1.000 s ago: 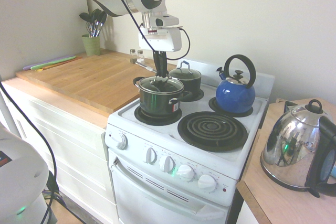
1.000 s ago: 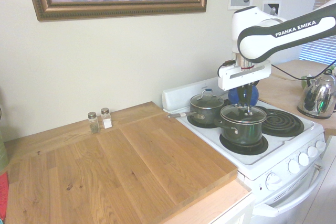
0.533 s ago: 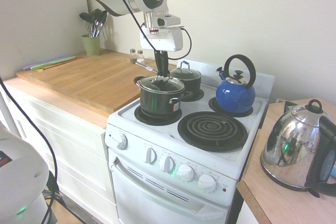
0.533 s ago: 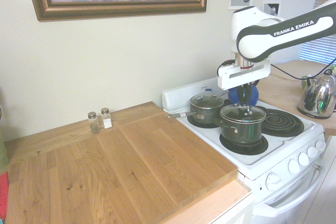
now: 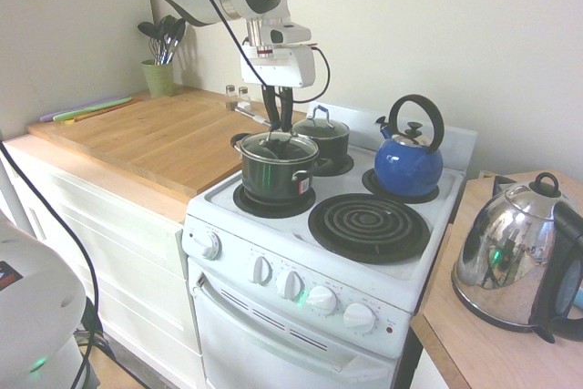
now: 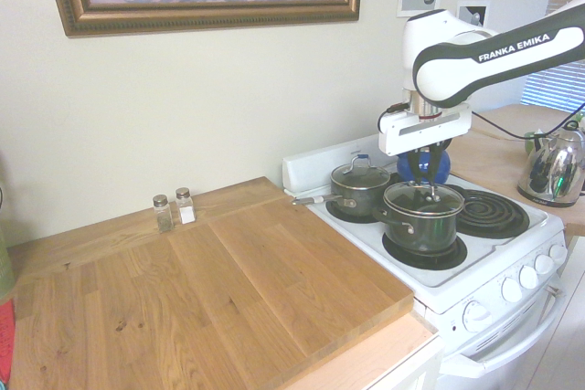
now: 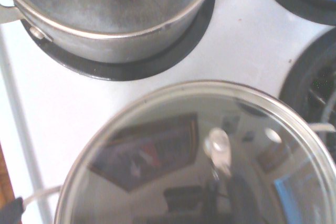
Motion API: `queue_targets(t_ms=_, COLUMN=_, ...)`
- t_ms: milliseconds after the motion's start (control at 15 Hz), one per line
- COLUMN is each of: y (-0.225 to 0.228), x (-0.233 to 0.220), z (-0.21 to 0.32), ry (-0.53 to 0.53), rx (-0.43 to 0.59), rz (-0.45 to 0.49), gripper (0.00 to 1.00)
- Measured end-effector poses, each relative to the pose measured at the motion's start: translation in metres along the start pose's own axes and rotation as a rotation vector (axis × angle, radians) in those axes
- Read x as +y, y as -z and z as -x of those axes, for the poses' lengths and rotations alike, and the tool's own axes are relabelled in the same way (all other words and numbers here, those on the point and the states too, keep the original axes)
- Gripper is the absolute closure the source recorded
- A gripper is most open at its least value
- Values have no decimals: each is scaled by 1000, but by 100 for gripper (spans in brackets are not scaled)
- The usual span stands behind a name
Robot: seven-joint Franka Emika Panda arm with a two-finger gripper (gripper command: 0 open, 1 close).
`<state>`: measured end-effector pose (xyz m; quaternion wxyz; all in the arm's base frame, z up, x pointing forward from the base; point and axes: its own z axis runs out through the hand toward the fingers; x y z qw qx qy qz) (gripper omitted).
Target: Cover the lid of the pot
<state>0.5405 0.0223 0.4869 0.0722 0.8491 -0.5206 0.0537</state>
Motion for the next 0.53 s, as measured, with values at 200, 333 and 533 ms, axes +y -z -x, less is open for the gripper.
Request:
queue_targets(t_ms=200, y=33, x=31, z=22, ry=-2, rx=29, rz=-50, gripper=0)
queue_targets(t_ms=333, y=51, x=61, z=44, ry=9, rx=37, rz=-98, gripper=0)
queue_targets(t_ms=533, y=60, x=105, z=77, ry=27, rx=33, rz=-179, gripper=0)
